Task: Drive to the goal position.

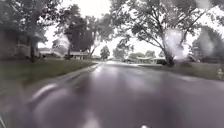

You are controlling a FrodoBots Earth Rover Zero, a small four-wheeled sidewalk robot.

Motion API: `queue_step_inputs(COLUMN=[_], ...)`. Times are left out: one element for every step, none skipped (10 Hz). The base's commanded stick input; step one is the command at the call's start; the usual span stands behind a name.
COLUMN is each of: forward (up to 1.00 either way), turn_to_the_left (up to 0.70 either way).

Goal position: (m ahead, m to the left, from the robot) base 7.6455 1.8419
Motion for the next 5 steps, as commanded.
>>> queue_step_inputs(forward=[0.5, 0.5, 0.5, 0.5, 0.5], turn_to_the_left=[0.0, 0.0, 0.0, 0.0, 0.0])
